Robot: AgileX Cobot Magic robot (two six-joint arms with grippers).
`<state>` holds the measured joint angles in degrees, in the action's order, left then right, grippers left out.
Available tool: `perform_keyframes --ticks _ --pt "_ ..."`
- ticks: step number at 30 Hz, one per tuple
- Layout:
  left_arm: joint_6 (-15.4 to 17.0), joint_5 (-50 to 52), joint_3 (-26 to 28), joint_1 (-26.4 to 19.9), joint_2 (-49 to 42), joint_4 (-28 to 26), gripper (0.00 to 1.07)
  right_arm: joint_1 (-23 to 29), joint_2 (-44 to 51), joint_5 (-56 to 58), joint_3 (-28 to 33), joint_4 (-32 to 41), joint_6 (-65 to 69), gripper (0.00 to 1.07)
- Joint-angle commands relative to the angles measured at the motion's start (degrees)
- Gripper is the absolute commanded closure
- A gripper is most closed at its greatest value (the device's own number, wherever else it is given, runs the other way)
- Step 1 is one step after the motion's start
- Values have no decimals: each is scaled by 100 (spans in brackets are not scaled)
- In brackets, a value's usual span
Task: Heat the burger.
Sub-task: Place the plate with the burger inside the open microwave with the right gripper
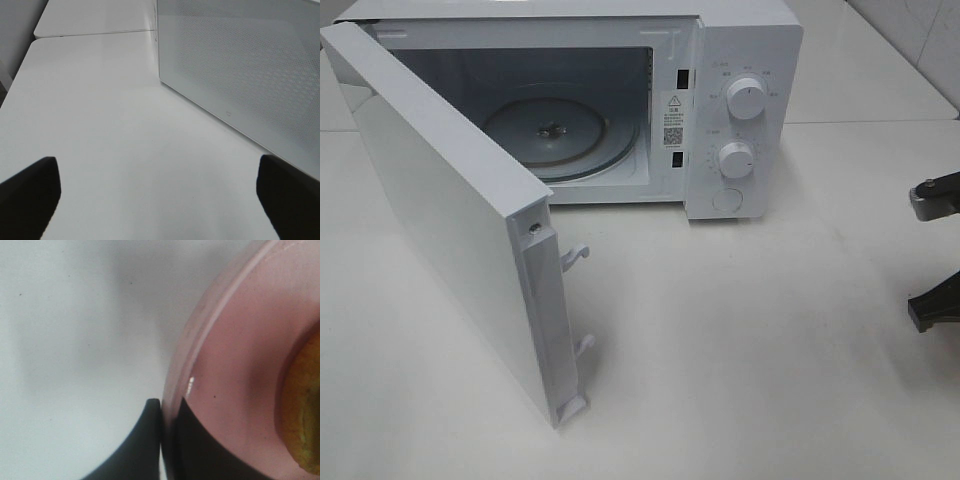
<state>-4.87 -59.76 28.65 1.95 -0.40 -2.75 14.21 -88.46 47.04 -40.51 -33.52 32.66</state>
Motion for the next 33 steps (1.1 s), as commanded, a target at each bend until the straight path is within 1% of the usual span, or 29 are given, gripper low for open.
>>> perform_keyframes --ticks 1,2,3,4,9,10,11,12,14,15,16,17,19,20,21,22,24,25,26,28,30,33 --pt "17 17 -11 23 -126 0 7 338 218 418 17 -321 0 107" --pt "17 17 -11 23 -126 0 7 338 218 418 17 -321 0 107" --pt "17 17 -11 23 -126 0 7 487 286 441 97 -327 0 107" --pt "17 17 -11 23 -126 0 7 487 286 441 97 -327 0 107" --pt "17 17 -11 23 -126 0 7 917 464 630 327 -344 0 107" --pt "17 17 -11 23 -126 0 7 917 464 630 327 -344 0 107" --pt "17 17 -11 23 -126 0 7 1071 539 699 367 -344 0 107" --pt "17 17 -11 23 -126 0 7 1071 539 699 367 -344 0 107" --pt "17 17 -11 23 -126 0 7 1295 653 779 430 -344 0 107" --pt "17 17 -11 23 -126 0 7 1295 653 779 430 -344 0 107" --pt "17 17 -11 23 -126 0 7 1473 728 802 487 -344 6 107" --pt "17 17 -11 23 -126 0 7 1473 728 802 487 -344 6 107" --pt "17 17 -11 23 -126 0 7 1707 854 802 596 -344 40 107" --pt "17 17 -11 23 -126 0 7 1707 854 802 596 -344 40 107" --pt "17 17 -11 23 -126 0 7 1908 945 802 676 -332 46 107" --pt "17 17 -11 23 -126 0 7 1908 945 802 676 -332 46 107" --pt "17 17 -11 23 -126 0 7 2194 1071 808 751 -298 46 107" --pt "17 17 -11 23 -126 0 7 2194 1071 808 751 -298 46 107" --pt "17 17 -11 23 -126 0 7 2418 1146 854 768 -286 46 107" --pt "17 17 -11 23 -126 0 7 2521 1186 871 791 -286 46 107" --pt "17 17 -11 23 -126 0 7 2888 1295 1014 802 -275 46 107" --pt "17 17 -11 23 -126 0 7 2968 1312 1054 802 -275 46 107"
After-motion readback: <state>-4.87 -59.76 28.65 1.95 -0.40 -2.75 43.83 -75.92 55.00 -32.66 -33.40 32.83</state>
